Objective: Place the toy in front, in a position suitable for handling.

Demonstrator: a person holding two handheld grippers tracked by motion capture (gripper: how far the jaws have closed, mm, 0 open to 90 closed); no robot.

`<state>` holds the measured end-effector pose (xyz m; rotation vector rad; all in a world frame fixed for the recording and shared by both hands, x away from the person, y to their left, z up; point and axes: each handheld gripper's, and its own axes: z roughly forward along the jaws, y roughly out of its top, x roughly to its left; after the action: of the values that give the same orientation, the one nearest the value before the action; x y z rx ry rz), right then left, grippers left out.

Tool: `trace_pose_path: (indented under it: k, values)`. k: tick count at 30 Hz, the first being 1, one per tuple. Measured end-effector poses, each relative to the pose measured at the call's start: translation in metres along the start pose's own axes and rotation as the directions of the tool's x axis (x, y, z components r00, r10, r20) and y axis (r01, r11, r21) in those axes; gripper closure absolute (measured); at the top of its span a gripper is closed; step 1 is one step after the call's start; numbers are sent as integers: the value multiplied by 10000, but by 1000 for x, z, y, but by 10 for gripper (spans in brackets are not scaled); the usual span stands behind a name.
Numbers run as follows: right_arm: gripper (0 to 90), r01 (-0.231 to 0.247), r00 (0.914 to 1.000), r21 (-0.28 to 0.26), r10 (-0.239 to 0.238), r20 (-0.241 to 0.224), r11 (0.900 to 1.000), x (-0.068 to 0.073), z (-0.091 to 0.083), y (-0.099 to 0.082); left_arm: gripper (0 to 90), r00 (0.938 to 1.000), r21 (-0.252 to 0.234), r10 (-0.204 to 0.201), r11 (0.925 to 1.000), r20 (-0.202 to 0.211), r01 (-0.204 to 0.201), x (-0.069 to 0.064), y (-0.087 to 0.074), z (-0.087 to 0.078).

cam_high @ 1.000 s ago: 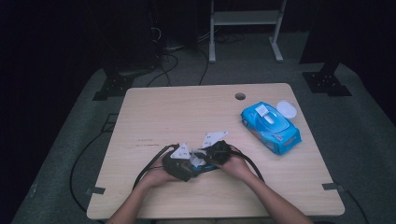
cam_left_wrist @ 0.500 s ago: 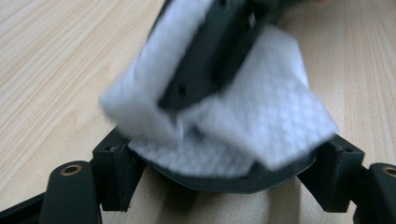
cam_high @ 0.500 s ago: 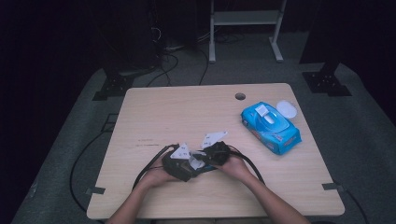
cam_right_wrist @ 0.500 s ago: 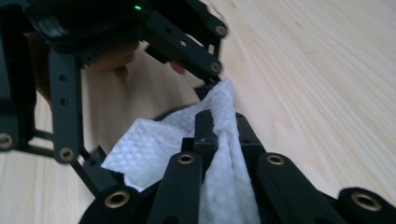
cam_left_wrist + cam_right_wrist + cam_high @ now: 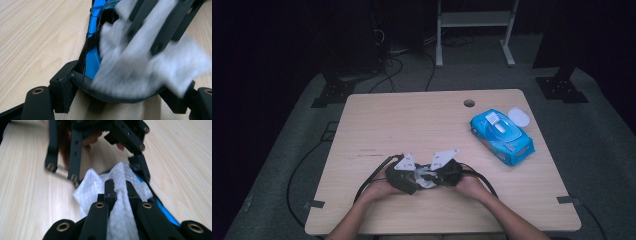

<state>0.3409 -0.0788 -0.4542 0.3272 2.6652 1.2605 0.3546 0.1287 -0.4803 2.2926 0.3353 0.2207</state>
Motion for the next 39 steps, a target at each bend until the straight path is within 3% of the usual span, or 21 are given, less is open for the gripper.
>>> trace_pose_path:
  k: [4, 11, 15, 19, 22, 27, 32, 33, 35, 39]
  values:
    - [835, -30, 9999, 59, 29, 158, 10000, 2, -6, -4, 237, 10000, 17, 2, 10000, 21, -2, 0, 0, 0]
    - [836, -17, 9999, -370, 21, 104, 9993, 5, 9, 1, 238, 10000, -20, 1, 10000, -21, -1, 0, -1, 0]
    - [835, 321, 9979, -187, -311, 563, 9993, 7, -4, -6, 237, 10000, -22, -45, 10000, -5, 45, 0, 0, 0]
    - [835, 163, 9936, 137, -178, 1119, 9998, 1, -26, -27, 238, 10000, 27, 10, 10000, -30, -10, 0, 0, 0]
    - [830, -820, 9902, -292, 847, 1109, 9962, -8, -40, -44, 238, 10000, -11, -77, 10000, -63, 77, -1, 0, 1]
    - [828, -1051, 9860, -257, 1075, 1272, 9941, -15, -48, -49, 238, 10000, -2, -22, 10000, -92, 22, -1, 0, 1]
    - [830, -1528, 9762, -195, 1540, 1529, 9881, -23, -57, -59, 238, 10000, -46, -44, 10000, -36, 44, 0, 0, 0]
    - [831, -2328, 9595, -76, 2310, 1611, 9725, -32, -59, -68, 238, 10000, -50, -46, 10000, -32, 45, 0, 0, 0]
    - [833, -3053, 9422, -477, 3089, 1299, 9511, -38, -59, -71, 238, 10000, -58, -48, 10000, -32, 47, 0, 0, 0]
    - [833, -2840, 9491, -475, 2878, 1277, 9577, -40, -54, -59, 238, 10000, -83, -72, 9999, -25, 72, 0, -1, 1]
